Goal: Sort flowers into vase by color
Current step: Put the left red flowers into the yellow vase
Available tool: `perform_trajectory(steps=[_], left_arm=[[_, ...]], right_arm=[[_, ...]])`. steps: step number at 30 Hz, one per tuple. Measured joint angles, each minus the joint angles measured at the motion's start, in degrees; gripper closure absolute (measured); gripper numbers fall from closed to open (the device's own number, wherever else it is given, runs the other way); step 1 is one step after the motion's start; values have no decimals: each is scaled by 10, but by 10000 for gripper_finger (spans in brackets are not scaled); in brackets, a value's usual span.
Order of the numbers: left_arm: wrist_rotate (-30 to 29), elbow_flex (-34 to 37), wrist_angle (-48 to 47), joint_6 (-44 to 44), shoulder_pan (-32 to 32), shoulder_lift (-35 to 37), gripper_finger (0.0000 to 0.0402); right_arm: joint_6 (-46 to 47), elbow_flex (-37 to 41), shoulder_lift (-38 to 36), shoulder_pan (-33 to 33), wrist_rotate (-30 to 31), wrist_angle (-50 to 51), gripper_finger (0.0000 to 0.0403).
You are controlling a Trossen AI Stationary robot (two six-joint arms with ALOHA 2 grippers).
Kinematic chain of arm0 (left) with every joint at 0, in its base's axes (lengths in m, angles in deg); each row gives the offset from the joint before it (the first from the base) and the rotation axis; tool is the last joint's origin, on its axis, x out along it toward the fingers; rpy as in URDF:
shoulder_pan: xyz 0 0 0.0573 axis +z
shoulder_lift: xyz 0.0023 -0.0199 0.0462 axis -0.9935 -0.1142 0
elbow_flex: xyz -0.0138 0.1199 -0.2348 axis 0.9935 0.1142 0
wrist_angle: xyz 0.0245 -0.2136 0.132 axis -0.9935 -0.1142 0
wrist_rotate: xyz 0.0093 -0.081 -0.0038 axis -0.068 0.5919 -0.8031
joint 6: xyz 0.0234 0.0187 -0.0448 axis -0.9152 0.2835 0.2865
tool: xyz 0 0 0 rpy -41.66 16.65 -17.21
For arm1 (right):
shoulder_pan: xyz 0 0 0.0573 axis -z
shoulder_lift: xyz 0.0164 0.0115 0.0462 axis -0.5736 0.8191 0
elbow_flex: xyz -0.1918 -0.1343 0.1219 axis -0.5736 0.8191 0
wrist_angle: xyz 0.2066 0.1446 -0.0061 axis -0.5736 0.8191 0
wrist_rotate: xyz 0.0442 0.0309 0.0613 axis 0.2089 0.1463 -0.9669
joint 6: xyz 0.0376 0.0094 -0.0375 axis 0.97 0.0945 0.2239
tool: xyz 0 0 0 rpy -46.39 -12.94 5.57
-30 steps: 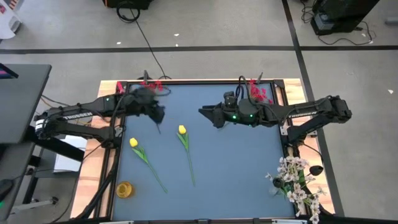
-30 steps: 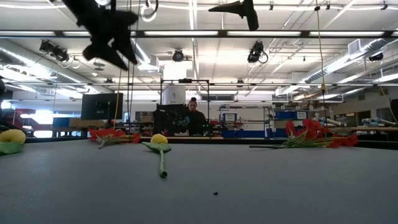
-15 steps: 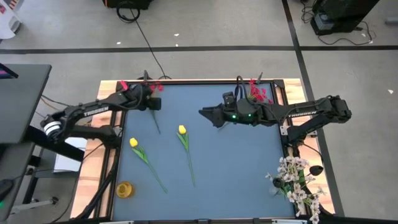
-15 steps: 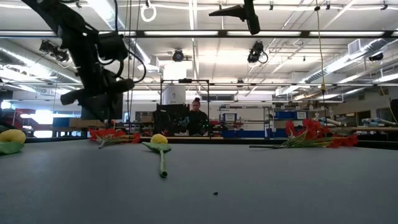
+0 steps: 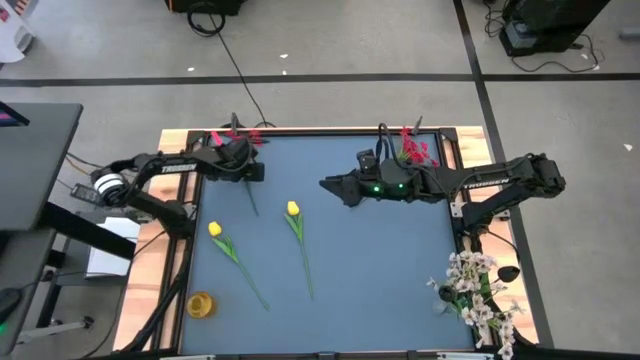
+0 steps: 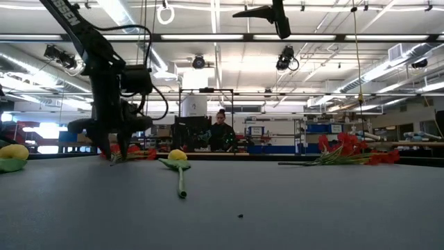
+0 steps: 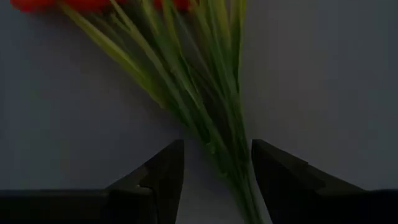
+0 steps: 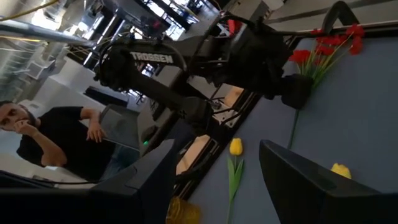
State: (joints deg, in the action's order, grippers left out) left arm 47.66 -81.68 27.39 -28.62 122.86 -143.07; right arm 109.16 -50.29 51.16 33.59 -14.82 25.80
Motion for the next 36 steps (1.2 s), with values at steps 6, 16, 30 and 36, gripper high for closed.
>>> perform_trajectory(steps=[6, 16, 30, 36], left_arm=[[-4, -2, 24, -19, 0, -41, 210], [-8, -2, 44, -31, 6, -58, 257], [17, 0, 50, -104, 9, -40, 384], [45, 2, 0, -112, -12, 60, 383]], right_arm=[[-1, 0, 0, 0, -3, 0, 167], [1, 0, 0, 0, -6, 0, 167], [15, 0, 0, -33, 21, 1, 181], [15, 0, 0, -60, 51, 8, 182]])
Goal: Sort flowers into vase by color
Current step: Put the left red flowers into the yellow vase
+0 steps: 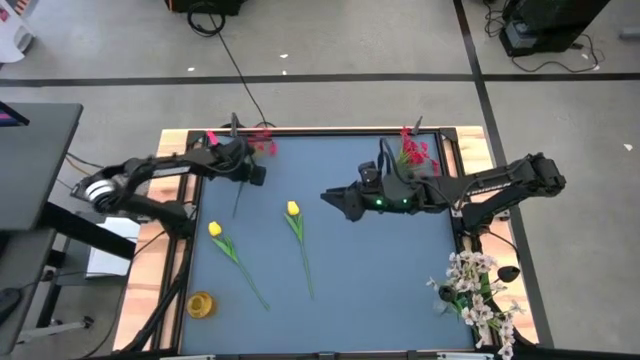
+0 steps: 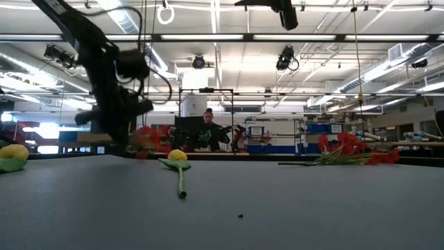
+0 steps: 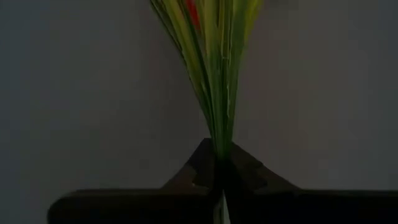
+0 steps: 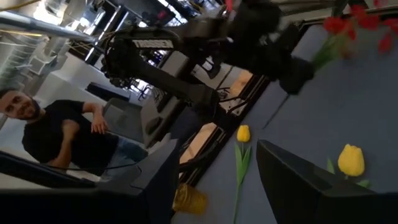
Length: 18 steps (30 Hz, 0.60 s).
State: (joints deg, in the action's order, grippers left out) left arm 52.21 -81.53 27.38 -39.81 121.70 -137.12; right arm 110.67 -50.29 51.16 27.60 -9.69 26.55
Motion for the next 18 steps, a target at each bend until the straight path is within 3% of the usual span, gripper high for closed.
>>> perform_trajectory(steps=[8, 12, 18], left_arm=[[30, 0, -72, 0, -113, 216, 383], [41, 0, -87, 21, -214, 334, 383], [56, 0, -33, 41, -380, 470, 383]], right_arm=[[0, 0, 0, -24, 33, 7, 182], [-2, 0, 0, -28, 35, 7, 182], [-23, 0, 0, -29, 7, 8, 182]])
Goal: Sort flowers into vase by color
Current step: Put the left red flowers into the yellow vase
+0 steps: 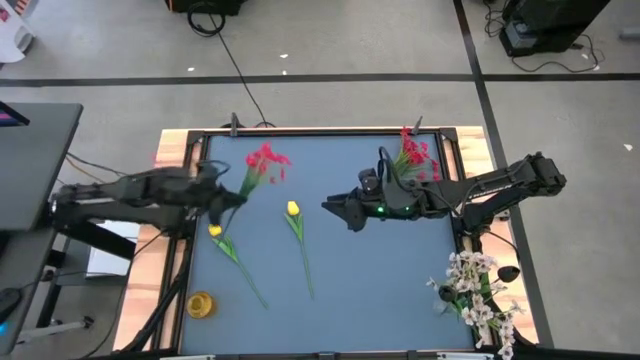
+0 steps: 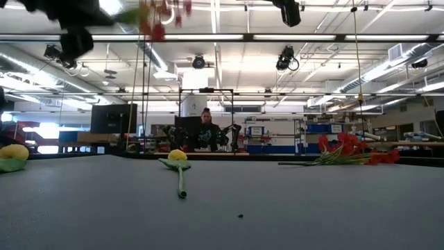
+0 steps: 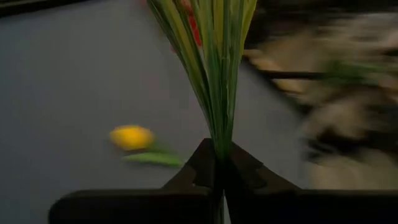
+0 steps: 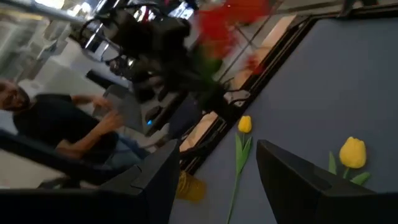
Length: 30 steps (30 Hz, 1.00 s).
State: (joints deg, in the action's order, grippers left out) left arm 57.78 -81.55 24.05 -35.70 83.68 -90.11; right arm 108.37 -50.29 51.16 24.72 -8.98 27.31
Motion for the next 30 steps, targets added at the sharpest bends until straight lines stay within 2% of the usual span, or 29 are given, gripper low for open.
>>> perform_trajectory(steps=[3, 6, 12, 15, 18, 22, 27, 30], left_arm=[[28, -1, 73, -3, -78, 29, 378], [43, -2, 130, -21, -154, 28, 376], [28, -2, 134, -86, -288, -39, 391], [-25, -1, 140, -87, -337, -80, 391], [-108, -1, 183, -107, -380, -104, 391], [-209, -1, 260, -161, -421, -125, 392], [-278, -1, 299, -189, -451, -140, 393], [-302, -1, 302, -193, -452, -140, 393]], right_arm=[[-2, 0, 0, 4, -29, -2, 182], [9, 0, 0, 7, -62, -2, 182], [12, 0, 0, -10, -71, -3, 182], [18, 0, 0, -26, -49, -3, 182], [10, 0, 0, -41, -42, -8, 182], [-77, 0, 12, -67, -43, -55, 182], [-220, -4, 84, -89, -55, -238, 182], [-271, -40, 144, -87, -59, -284, 182]])
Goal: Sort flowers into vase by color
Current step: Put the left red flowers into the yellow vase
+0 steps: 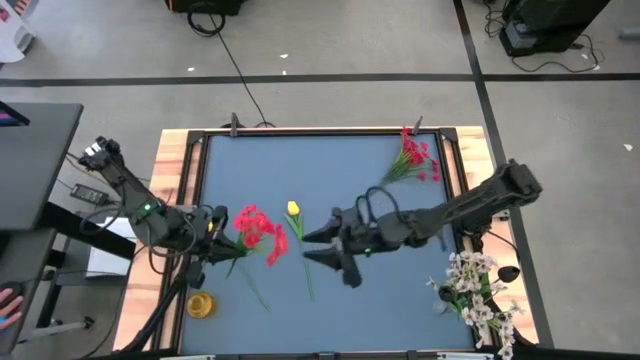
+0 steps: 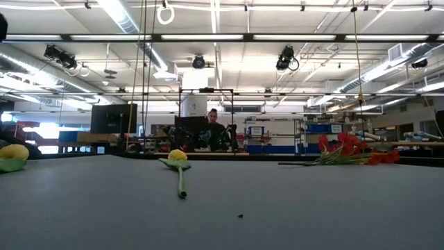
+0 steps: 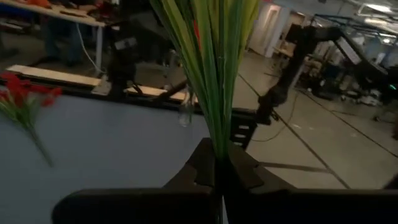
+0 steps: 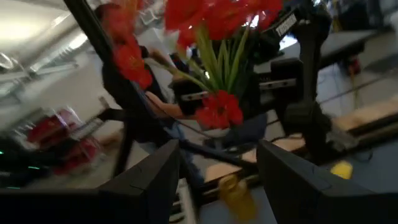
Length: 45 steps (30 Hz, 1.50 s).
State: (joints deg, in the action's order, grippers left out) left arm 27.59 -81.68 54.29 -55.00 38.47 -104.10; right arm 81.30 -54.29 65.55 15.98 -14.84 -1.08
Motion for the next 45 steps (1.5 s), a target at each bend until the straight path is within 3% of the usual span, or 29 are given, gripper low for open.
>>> perform_trajectory(steps=[8, 15, 20, 27, 31, 40, 45], left_arm=[[-12, 0, 1, -42, 2, 4, 382], [18, 0, -12, -58, 0, 28, 379], [40, 0, -36, -60, 0, 51, 378], [39, 0, -81, -56, 1, 66, 377], [34, 0, -97, -46, 1, 66, 377], [44, 0, -199, 65, 1, 92, 376], [78, 0, -203, 69, 0, 95, 336]], right_arm=[[-121, -181, 143, 20, 1, 2, 182], [-129, -314, 244, 52, -5, 22, 185], [-104, -374, 289, 65, -32, 32, 240], [-104, -394, 307, 71, -59, 49, 387], [-115, -394, 307, 70, -25, 61, 391], [-100, -394, 307, 69, -25, 132, 396], [-99, -394, 307, 66, -28, 142, 396]])
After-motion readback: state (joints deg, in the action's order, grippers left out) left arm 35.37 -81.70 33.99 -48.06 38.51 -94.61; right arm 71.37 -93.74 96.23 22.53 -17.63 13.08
